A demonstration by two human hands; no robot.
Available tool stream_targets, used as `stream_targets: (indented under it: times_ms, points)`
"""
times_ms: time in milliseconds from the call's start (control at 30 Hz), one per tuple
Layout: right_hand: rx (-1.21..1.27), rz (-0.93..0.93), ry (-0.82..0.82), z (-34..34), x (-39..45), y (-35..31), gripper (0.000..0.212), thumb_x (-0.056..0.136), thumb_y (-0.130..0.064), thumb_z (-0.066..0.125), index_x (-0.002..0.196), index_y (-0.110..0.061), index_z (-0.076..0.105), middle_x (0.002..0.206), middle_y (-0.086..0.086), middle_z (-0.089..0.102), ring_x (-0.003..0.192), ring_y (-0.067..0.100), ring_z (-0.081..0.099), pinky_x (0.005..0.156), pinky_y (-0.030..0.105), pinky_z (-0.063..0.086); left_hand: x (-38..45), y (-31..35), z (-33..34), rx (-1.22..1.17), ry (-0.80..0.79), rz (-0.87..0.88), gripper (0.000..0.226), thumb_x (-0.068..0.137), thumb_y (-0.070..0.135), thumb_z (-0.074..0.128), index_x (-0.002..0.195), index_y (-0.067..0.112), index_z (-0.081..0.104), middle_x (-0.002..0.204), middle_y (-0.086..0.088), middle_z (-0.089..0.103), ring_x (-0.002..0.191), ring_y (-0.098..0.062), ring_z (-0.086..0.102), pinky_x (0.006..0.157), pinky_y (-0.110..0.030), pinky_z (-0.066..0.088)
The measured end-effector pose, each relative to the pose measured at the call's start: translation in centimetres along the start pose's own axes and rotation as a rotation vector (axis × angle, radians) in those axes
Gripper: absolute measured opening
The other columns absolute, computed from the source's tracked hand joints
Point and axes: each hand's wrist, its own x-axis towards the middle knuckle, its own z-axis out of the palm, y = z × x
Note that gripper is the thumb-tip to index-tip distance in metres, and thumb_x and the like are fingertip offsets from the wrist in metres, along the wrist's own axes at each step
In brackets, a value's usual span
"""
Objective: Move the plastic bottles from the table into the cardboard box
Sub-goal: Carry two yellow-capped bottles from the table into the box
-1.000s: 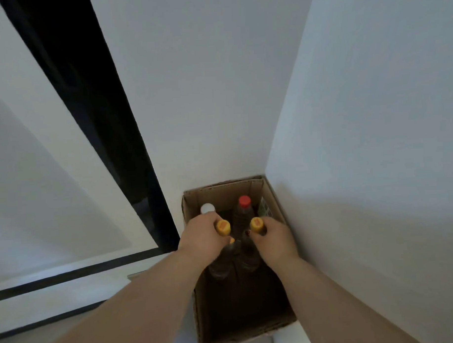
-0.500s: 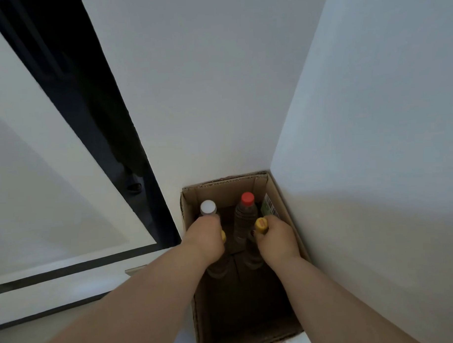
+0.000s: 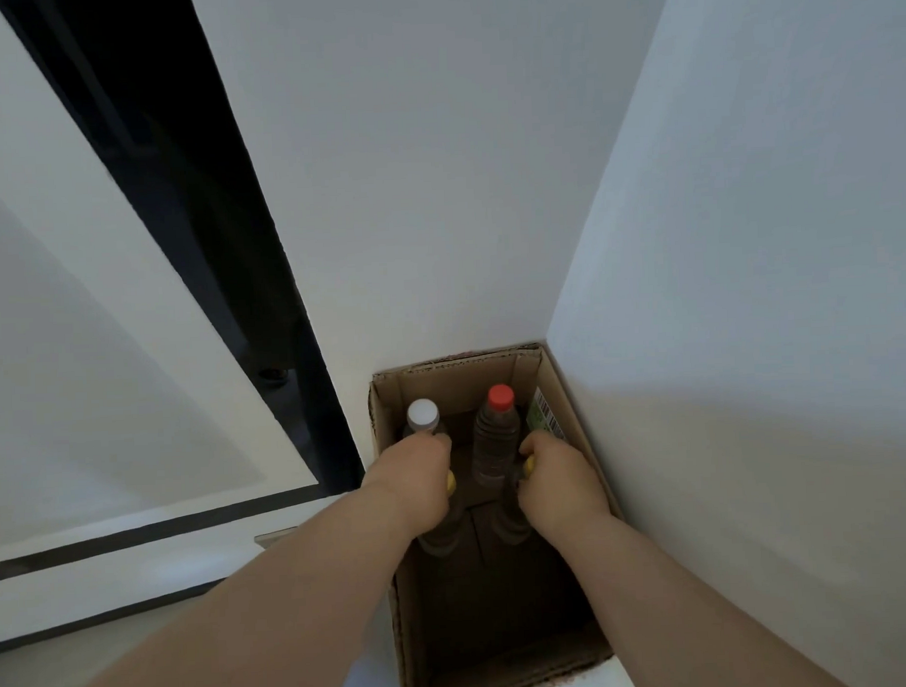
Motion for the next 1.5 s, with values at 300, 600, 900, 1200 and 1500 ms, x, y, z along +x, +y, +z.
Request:
stream_targets:
  times_ms: [300, 600, 900, 1200, 1500]
  points:
    - [-0.004, -0.053, -0.035, -0.1, -0.6, 0.1, 0.036, 0.083, -0.007, 0.064, 0.114, -0.024, 0.059, 0.113, 0.003, 0.064, 0.099, 0.026, 0.061, 0.082, 0.038, 0.054, -0.8, -0.2, 0.0, -0.058, -0.005, 0.050, 0.044, 0.082, 0.008, 0.069, 0.124, 0.014, 0.054, 0.122, -0.008, 0.057, 0.104, -0.022, 0.058, 0.085, -0.033, 0.051]
    - [0.131, -0.163, 0.025, -2.0, -2.6, -0.4, 0.043, 0.081, -0.025, 0.072, 0.120, -0.035, 0.058, 0.117, -0.009, 0.062, 0.106, 0.016, 0.060, 0.087, 0.037, 0.054, -3.3, -1.5, -1.5, -0.421, 0.168, 0.057, 0.072, 0.080, 0.023, 0.077, 0.144, 0.026, 0.044, 0.141, 0.002, 0.049, 0.122, -0.014, 0.052, 0.101, -0.027, 0.046]
    - [0.149, -0.194, 0.256, -4.5, -11.7, -1.9, 0.062, 0.076, -0.027, 0.076, 0.133, -0.031, 0.051, 0.133, -0.004, 0.057, 0.121, 0.020, 0.054, 0.094, 0.026, 0.042, -13.7, -3.3, -1.8, -0.662, 0.339, 0.075, 0.077, 0.075, 0.026, 0.081, 0.139, 0.041, 0.042, 0.133, 0.025, 0.044, 0.120, 0.008, 0.040, 0.105, -0.026, 0.035]
    - [0.240, -0.207, 0.428, -3.9, -31.0, -5.1, 0.067, 0.080, -0.036, 0.072, 0.141, -0.034, 0.043, 0.141, -0.007, 0.053, 0.123, 0.020, 0.055, 0.097, 0.032, 0.046, -32.5, -4.9, -0.5, -0.767, 0.471, 0.166, 0.073, 0.080, 0.029, 0.076, 0.143, 0.038, 0.040, 0.149, 0.018, 0.043, 0.136, -0.002, 0.040, 0.109, -0.029, 0.032]
    - [0.340, -0.383, 0.432, -2.2, -47.6, -9.7, 0.070, 0.084, -0.041, 0.069, 0.146, -0.038, 0.036, 0.152, -0.012, 0.039, 0.122, 0.017, 0.055, 0.100, 0.038, 0.049, -49.3, -3.6, -0.2, -0.813, 0.599, 0.260, 0.068, 0.085, 0.022, 0.073, 0.144, 0.037, 0.041, 0.148, 0.021, 0.044, 0.136, 0.004, 0.039, 0.112, -0.026, 0.031]
